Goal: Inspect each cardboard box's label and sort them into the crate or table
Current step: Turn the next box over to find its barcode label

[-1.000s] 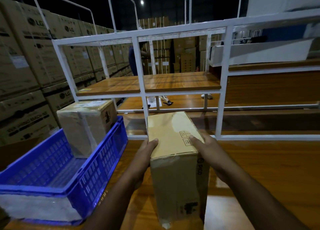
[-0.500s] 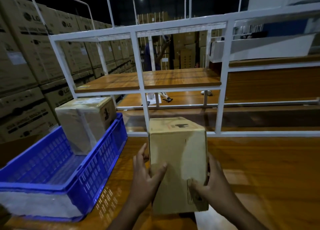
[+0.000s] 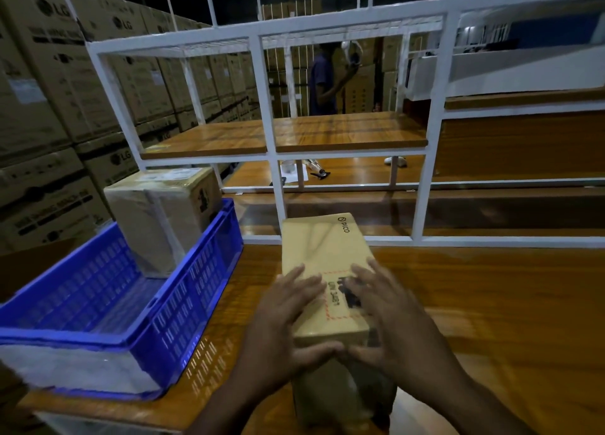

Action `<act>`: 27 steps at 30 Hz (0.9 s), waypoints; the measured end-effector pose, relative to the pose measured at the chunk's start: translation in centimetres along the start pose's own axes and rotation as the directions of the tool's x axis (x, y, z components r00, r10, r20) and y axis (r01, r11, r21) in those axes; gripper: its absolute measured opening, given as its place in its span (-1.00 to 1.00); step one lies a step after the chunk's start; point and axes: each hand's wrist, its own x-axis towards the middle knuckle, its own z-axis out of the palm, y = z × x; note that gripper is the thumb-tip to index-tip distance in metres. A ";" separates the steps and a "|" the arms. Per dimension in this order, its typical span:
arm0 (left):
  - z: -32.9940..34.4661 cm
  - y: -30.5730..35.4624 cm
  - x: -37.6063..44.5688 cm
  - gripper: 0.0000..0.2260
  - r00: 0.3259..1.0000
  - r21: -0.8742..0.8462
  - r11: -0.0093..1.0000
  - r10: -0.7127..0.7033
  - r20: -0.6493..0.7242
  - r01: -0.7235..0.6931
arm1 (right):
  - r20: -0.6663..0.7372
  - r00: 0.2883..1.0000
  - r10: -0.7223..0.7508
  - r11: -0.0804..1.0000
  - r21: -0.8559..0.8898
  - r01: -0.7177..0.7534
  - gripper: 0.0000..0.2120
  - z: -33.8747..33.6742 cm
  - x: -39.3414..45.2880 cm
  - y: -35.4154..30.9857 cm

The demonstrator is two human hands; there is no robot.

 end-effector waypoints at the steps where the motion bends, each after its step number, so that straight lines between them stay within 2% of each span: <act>1: 0.2 -0.2 0.0 -0.25 0.999 0.036 0.999 0.014 0.043 -0.016 | 0.077 0.997 -0.005 0.998 -0.068 0.010 -0.05 0.1 0.2 -0.2; 3: 0.6 -0.6 -0.2 -0.25 0.998 0.057 0.998 0.021 0.056 -0.024 | 0.140 0.990 0.001 0.988 -0.156 0.021 -0.07 0.4 0.4 -0.5; 6: 0.9 -1.0 -0.2 -0.26 0.999 0.076 0.997 0.032 0.027 -0.034 | 0.161 0.987 0.007 0.981 -0.193 0.024 -0.08 0.4 0.5 -0.8; 12: 1.1 -1.0 -0.1 -0.29 0.999 0.087 0.996 0.002 0.045 -0.006 | 0.125 0.992 -0.006 0.989 -0.148 0.025 -0.10 0.8 0.5 -0.4; 14: 0.9 -0.8 0.0 -0.34 0.999 -0.013 0.999 -0.050 0.019 0.050 | 0.122 0.992 0.004 0.994 -0.109 0.009 -0.09 0.8 0.7 -0.1; 17: 0.2 -0.1 0.8 -0.34 0.975 -0.256 0.942 -0.222 0.008 0.216 | 0.088 0.996 0.022 0.989 0.143 -0.034 -0.15 -0.5 0.8 0.7; 20: -0.4 -0.1 1.9 -0.40 0.924 -0.365 0.855 -0.379 0.045 0.369 | 0.092 0.987 0.129 0.868 0.471 -0.157 -0.36 -1.4 1.3 1.5; 23: -0.8 -0.5 3.1 -0.34 0.806 -0.437 0.701 -0.582 0.105 0.563 | 0.027 0.954 0.298 0.754 0.606 -0.253 -0.53 -0.6 2.3 1.8; 25: -0.7 -0.9 3.5 -0.32 0.712 -0.501 0.545 -0.660 0.239 0.673 | 0.171 0.915 0.366 0.598 0.710 -0.372 -0.68 -0.3 2.9 1.8; 27: -0.4 -1.0 3.5 -0.44 0.684 -0.573 0.432 -0.639 0.351 0.697 | 0.297 0.891 0.342 0.466 0.770 -0.436 -0.73 -0.3 3.0 1.8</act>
